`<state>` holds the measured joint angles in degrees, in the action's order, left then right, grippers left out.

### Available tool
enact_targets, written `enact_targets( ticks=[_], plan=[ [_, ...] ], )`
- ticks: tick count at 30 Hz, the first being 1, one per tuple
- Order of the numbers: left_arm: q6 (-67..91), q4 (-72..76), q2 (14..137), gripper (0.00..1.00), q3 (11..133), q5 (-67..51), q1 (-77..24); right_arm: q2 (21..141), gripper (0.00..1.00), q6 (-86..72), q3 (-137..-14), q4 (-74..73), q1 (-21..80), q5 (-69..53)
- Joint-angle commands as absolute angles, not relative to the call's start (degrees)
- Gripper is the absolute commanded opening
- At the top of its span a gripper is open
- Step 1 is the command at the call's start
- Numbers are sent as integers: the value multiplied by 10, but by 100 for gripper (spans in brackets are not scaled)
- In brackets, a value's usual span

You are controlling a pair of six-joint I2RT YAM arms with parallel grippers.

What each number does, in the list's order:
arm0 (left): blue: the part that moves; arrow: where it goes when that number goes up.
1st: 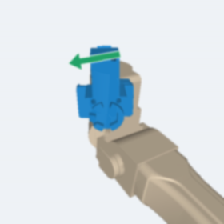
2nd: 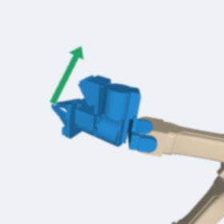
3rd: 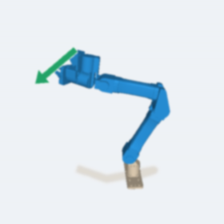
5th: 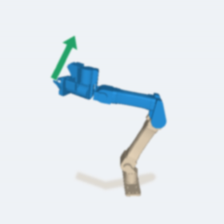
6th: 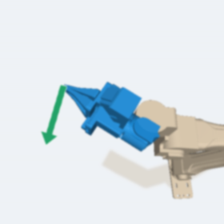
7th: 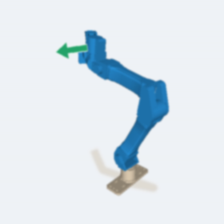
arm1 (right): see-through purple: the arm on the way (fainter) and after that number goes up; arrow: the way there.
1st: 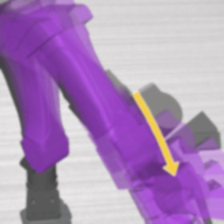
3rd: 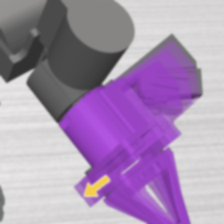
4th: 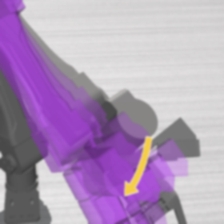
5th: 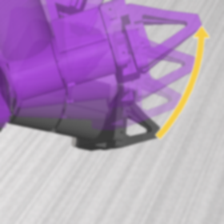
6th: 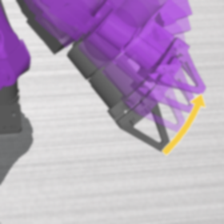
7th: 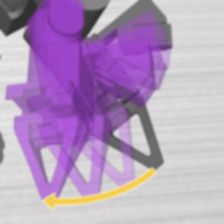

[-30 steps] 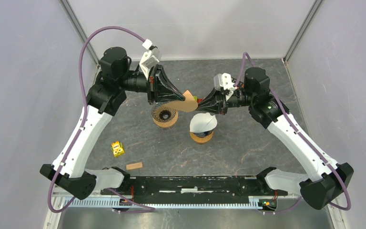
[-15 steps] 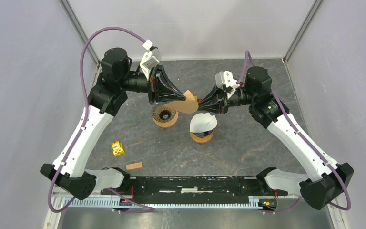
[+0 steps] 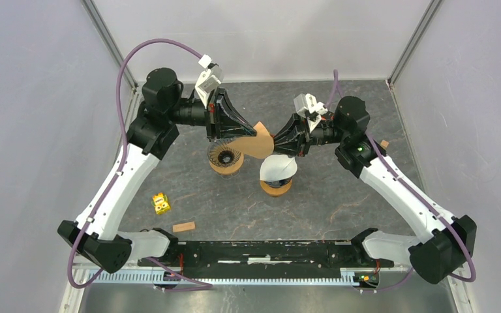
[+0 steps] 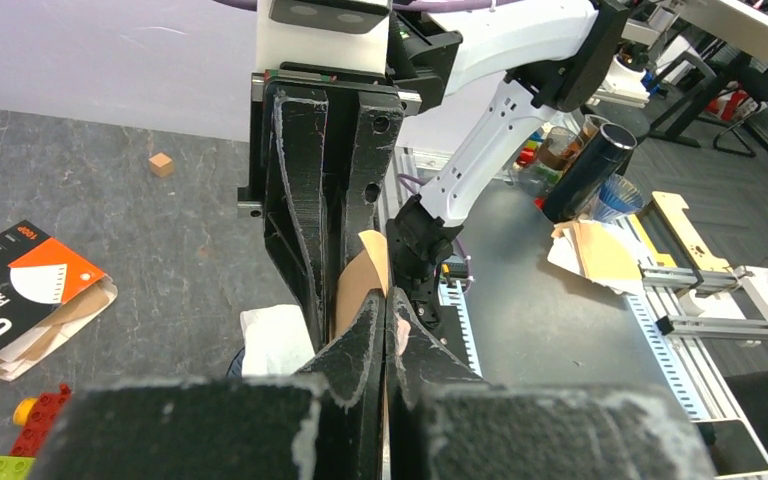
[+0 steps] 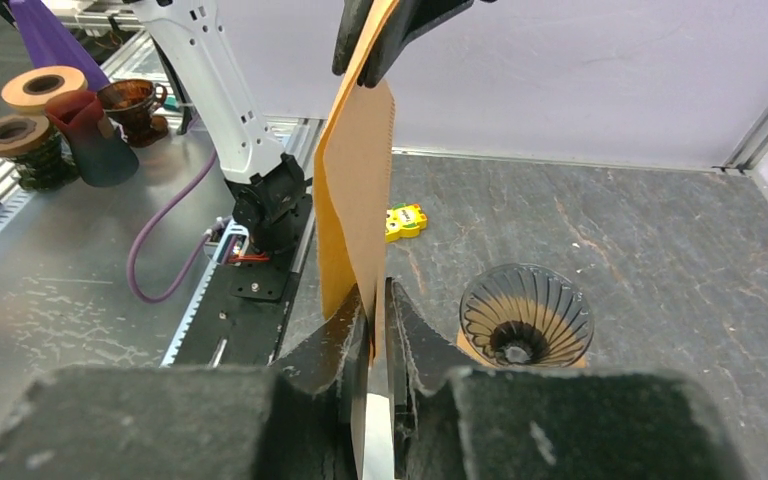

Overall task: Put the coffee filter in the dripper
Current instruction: Place the coffee filter in the coffee dripper.

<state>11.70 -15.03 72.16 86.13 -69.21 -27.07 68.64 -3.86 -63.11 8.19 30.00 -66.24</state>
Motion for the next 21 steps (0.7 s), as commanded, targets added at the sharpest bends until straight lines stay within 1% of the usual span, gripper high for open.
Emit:
enact_targets(
  ticks=[1, 3, 4, 6, 7, 8, 9, 12, 13, 15, 16, 17, 18, 21],
  plan=[
    [159, -100, 716, 2, 852, -684, -269, 687, 15, -144, -612, 211, 303, -679],
    [160, -95, 719, 2, 849, -678, -269, 687, 13, -177, -602, 247, 304, -680],
    [161, -91, 720, 2, 848, -673, -269, 687, 10, -192, -597, 267, 303, -679],
    [166, -84, 723, 2, 849, -658, -269, 686, 1, -205, -598, 276, 303, -669],
    [165, -84, 726, 2, 852, -644, -268, 685, 0, -201, -603, 268, 303, -660],
    [164, -88, 730, 3, 859, -627, -267, 686, 0, -179, -620, 226, 302, -642],
    [159, -98, 734, 5, 869, -609, -267, 690, 0, -126, -651, 152, 302, -618],
    [126, -148, 748, 32, 910, -528, -267, 704, 0, -17, -737, -11, 303, -509],
    [116, -162, 752, 44, 923, -492, -267, 706, 0, -5, -758, -46, 303, -451],
    [107, -182, 758, 63, 942, -423, -267, 710, 0, 11, -786, -88, 303, -348],
    [104, -190, 761, 71, 951, -392, -267, 715, 0, 11, -802, -109, 303, -294],
    [104, -195, 764, 77, 961, -353, -267, 720, 0, 16, -815, -127, 303, -258],
    [103, -202, 768, 81, 970, -321, -267, 725, 0, 17, -825, -142, 303, -210],
    [104, -215, 779, 85, 996, -240, -267, 727, 0, 14, -823, -143, 304, -152]
  ],
)
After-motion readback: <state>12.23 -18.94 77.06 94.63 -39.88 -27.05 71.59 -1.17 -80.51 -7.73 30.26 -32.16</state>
